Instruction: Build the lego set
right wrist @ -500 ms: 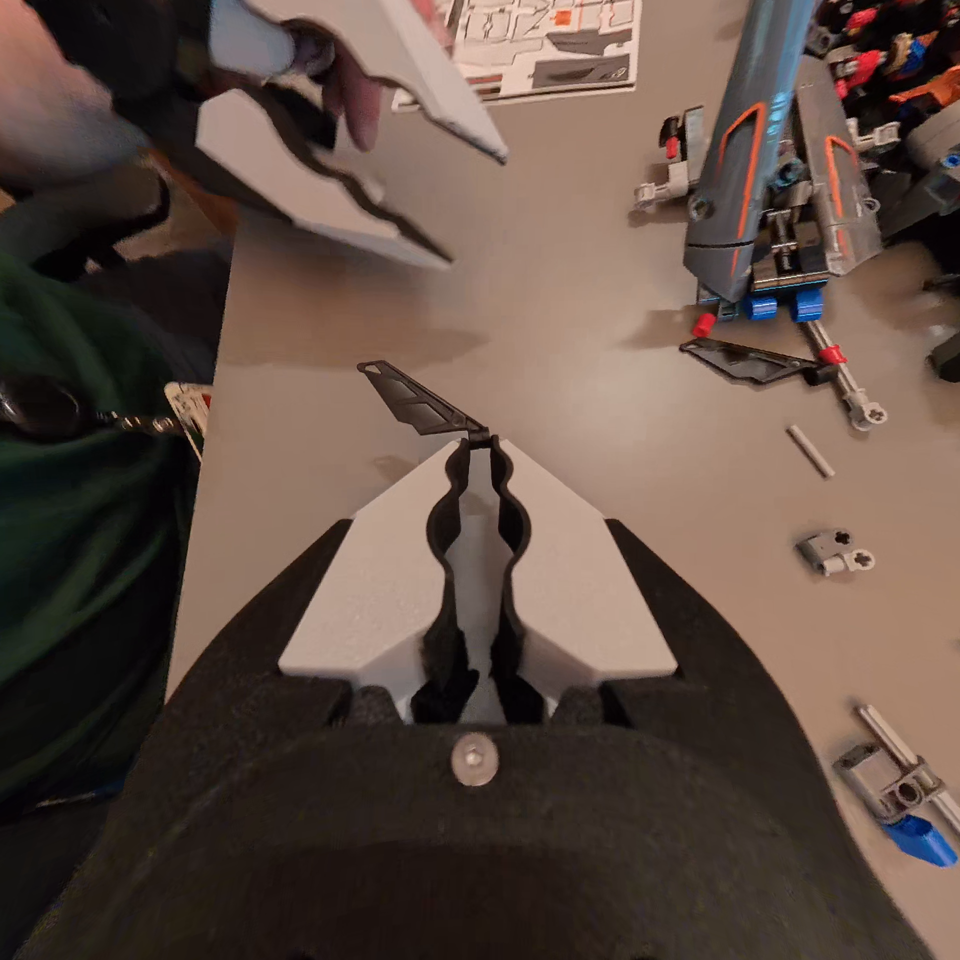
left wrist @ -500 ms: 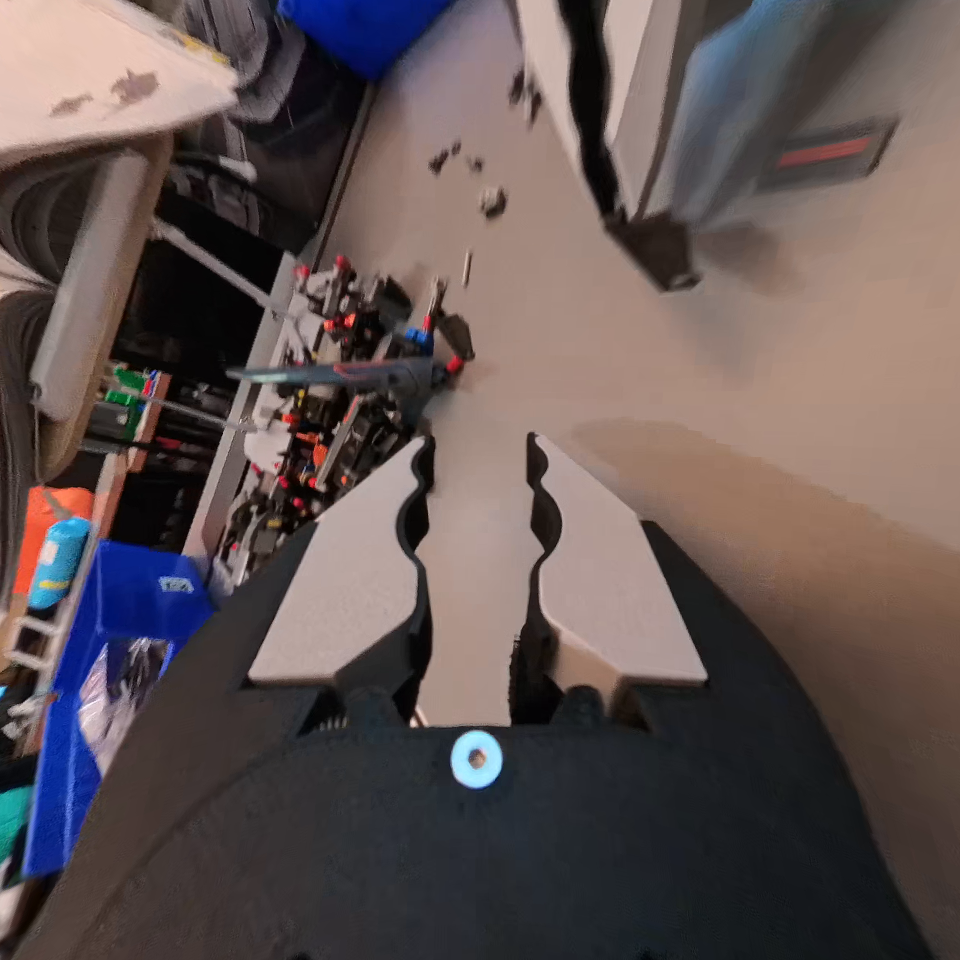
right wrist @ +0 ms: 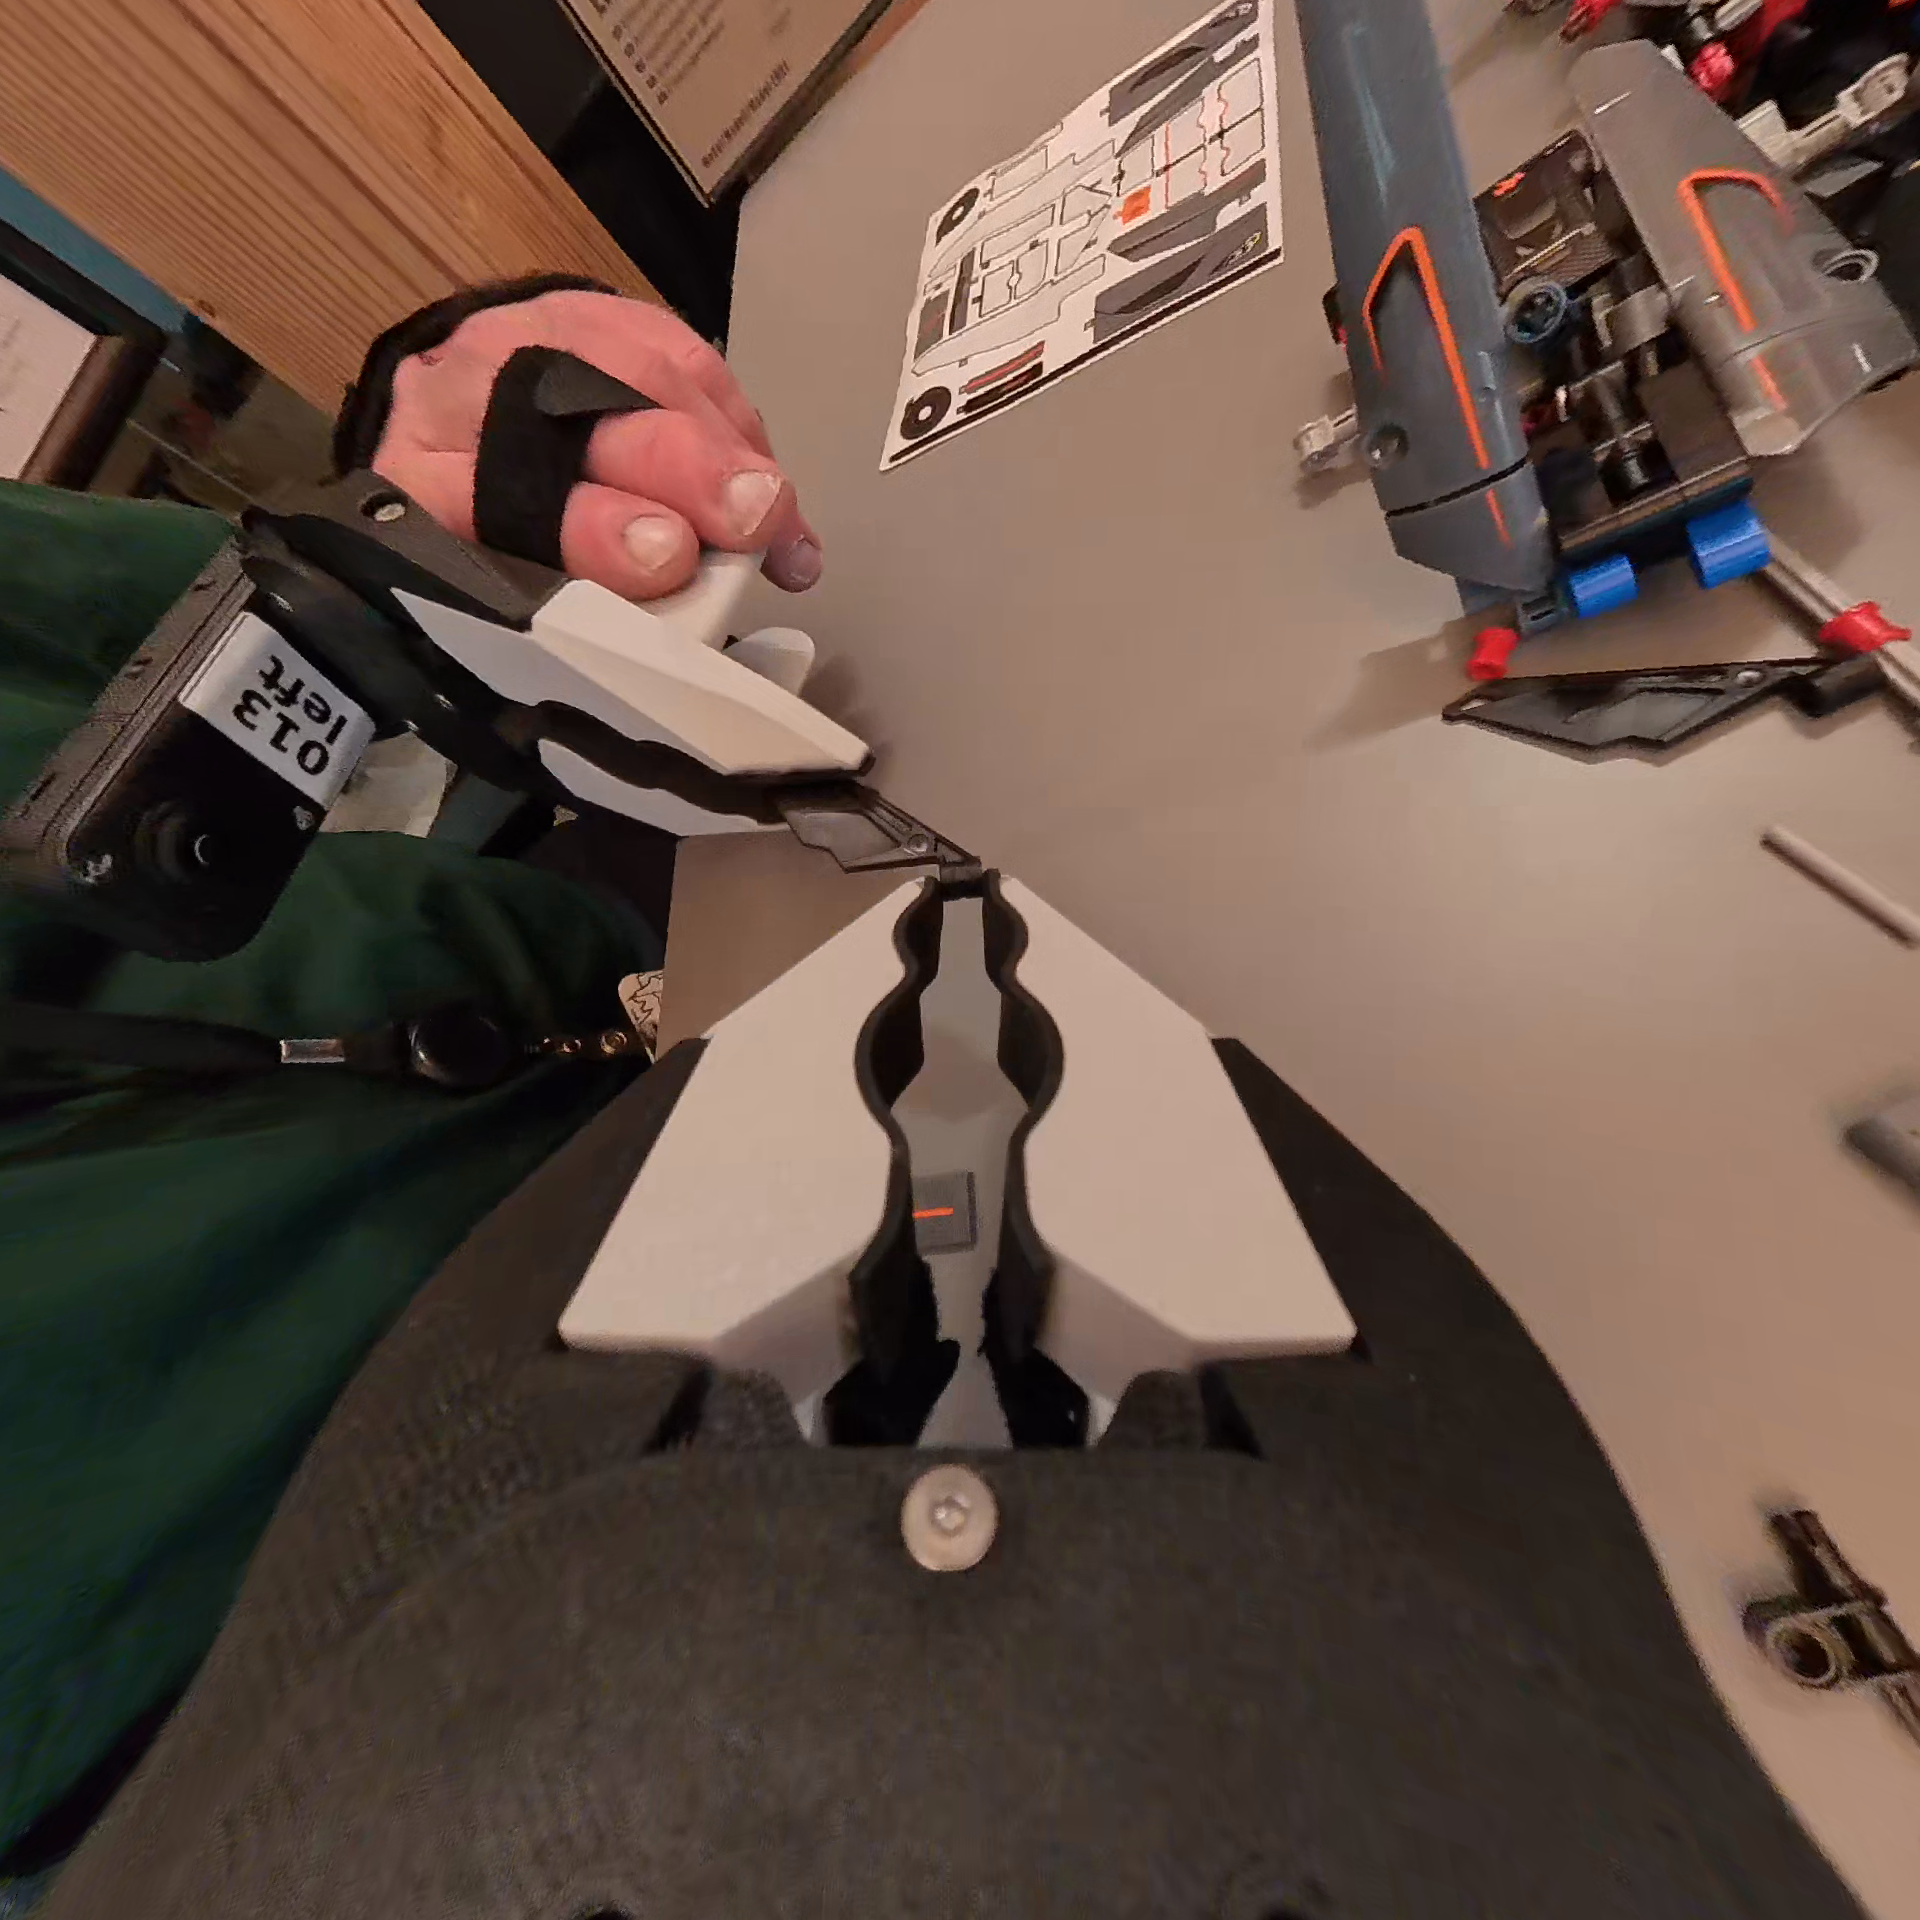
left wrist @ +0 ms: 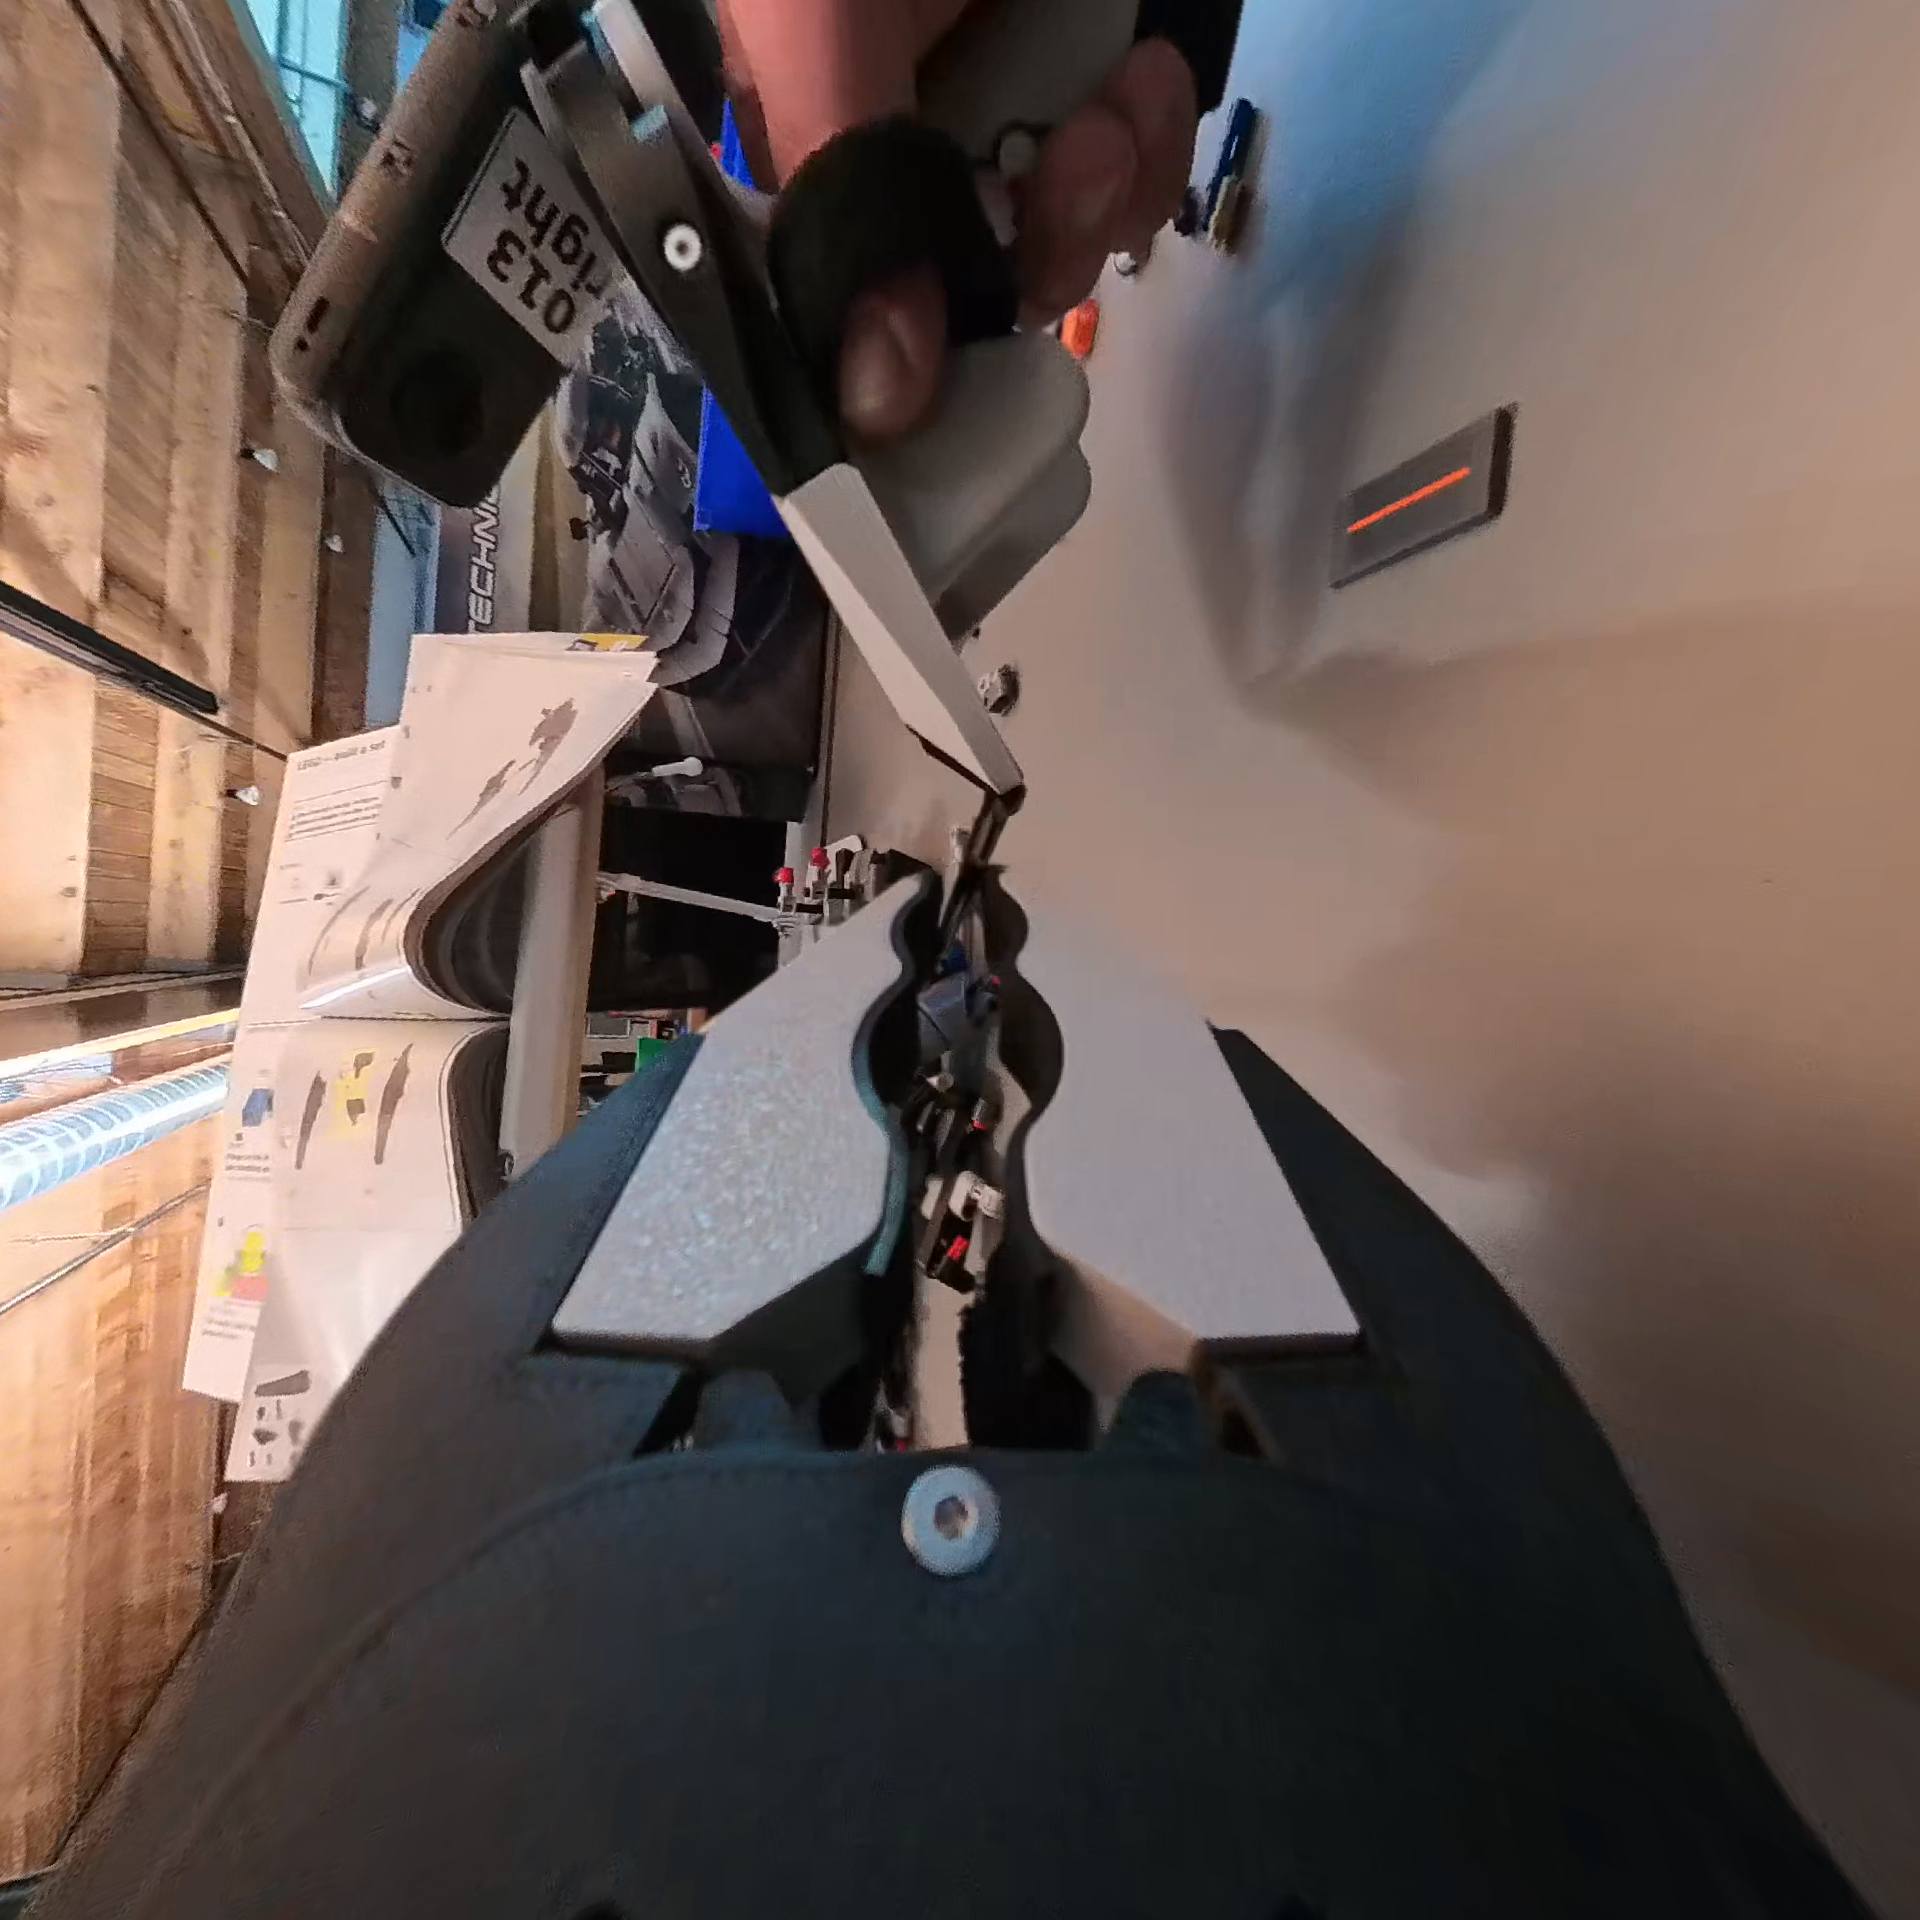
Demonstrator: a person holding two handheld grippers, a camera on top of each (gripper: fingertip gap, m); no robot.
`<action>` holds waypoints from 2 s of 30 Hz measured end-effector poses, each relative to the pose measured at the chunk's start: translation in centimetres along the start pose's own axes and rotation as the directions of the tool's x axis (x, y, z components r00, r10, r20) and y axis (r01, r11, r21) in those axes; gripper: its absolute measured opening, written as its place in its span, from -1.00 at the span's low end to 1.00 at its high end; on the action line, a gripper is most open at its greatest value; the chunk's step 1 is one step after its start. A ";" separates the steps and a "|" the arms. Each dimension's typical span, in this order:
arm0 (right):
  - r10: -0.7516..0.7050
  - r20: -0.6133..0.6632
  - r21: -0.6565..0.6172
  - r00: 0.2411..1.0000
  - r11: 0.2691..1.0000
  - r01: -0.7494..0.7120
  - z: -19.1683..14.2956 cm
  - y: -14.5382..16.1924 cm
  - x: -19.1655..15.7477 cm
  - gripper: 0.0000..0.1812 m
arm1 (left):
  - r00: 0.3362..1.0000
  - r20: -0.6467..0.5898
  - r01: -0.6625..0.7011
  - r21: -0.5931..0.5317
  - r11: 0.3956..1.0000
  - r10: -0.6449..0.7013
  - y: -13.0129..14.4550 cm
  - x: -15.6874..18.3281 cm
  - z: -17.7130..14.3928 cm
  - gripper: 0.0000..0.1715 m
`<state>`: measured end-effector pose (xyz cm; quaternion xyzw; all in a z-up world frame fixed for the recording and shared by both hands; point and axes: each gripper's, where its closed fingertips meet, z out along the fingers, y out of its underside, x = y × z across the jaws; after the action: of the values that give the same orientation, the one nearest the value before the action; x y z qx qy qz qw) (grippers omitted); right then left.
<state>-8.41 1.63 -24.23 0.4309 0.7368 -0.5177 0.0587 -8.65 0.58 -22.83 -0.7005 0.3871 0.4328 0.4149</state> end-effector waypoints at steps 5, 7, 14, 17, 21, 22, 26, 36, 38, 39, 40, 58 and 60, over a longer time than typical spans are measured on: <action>-0.066 -0.019 0.090 0.998 0.994 0.068 -0.9 -1.8 -0.2 -0.91 | 0.988 -0.055 0.144 0.002 0.990 -0.144 0.2 -0.2 0.0 -1.00; -0.139 -0.074 0.139 0.987 0.979 0.149 -1.8 -2.8 -0.3 -0.81 | 0.928 -0.110 0.359 0.021 0.933 -0.355 0.2 -0.7 0.0 -1.00; -0.672 -0.459 -0.167 0.581 0.708 0.686 -3.4 -3.7 -1.0 -0.76 | 0.364 -0.404 0.912 -0.029 0.409 -0.839 0.2 -3.6 -0.8 -1.00; -0.789 -0.538 -0.353 0.296 0.530 0.771 -3.3 -4.5 -1.8 -0.73 | 0.056 -0.522 0.987 -0.101 0.127 -0.851 -0.1 -4.7 -1.2 -1.00; -0.833 -0.550 -0.578 -0.064 0.324 0.748 -3.2 -5.5 -2.2 -0.74 | -0.206 -0.605 0.975 -0.193 -0.110 -0.769 -0.7 -5.2 -1.6 -1.00; -0.840 -0.532 -0.603 -0.109 0.285 0.745 -2.8 -5.5 -2.5 -0.76 | -0.256 -0.624 0.964 -0.217 -0.152 -0.738 -1.1 -5.1 -1.7 -1.00; -0.840 -0.507 -0.655 -0.195 0.229 0.720 -2.6 -5.7 -2.6 -0.92 | -0.380 -0.650 0.925 -0.281 -0.256 -0.658 -1.7 -4.9 -1.8 -1.00; -0.752 -0.559 -0.302 0.348 0.576 0.759 -3.0 -5.2 -2.2 -0.93 | -0.140 -0.607 0.989 -0.045 -0.141 -0.782 -0.6 -6.5 -2.2 -0.73; -0.698 -0.522 -0.209 0.490 0.661 0.720 -3.0 -5.0 -2.2 -0.92 | 0.074 -0.547 0.997 0.055 0.053 -0.834 -0.5 -6.8 -2.4 -0.62; -0.681 -0.486 -0.185 0.548 0.693 0.697 -2.8 -4.7 -2.2 -0.92 | 0.182 -0.501 0.983 0.090 0.158 -0.846 -0.4 -6.9 -2.3 -0.57; -0.669 -0.461 -0.167 0.583 0.711 0.683 -2.7 -4.6 -2.2 -0.92 | 0.297 -0.472 0.955 0.128 0.269 -0.830 -0.6 -6.9 -2.4 -0.56; -0.557 -0.198 -0.027 0.807 0.826 0.564 -1.6 -3.5 -3.5 -0.92 | 0.812 -0.322 0.556 0.175 0.812 -0.486 -1.7 -6.3 -1.3 -1.00; -0.535 -0.189 -0.010 0.823 0.839 0.544 -1.9 -3.5 -3.3 -0.92 | 0.812 -0.303 0.565 0.190 0.803 -0.499 -1.4 -6.9 -1.4 -0.98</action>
<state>-8.15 0.96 -19.13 0.2522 0.8190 -0.4874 -0.1678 -9.25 1.01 -15.69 -0.7643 0.2758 0.1536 0.5624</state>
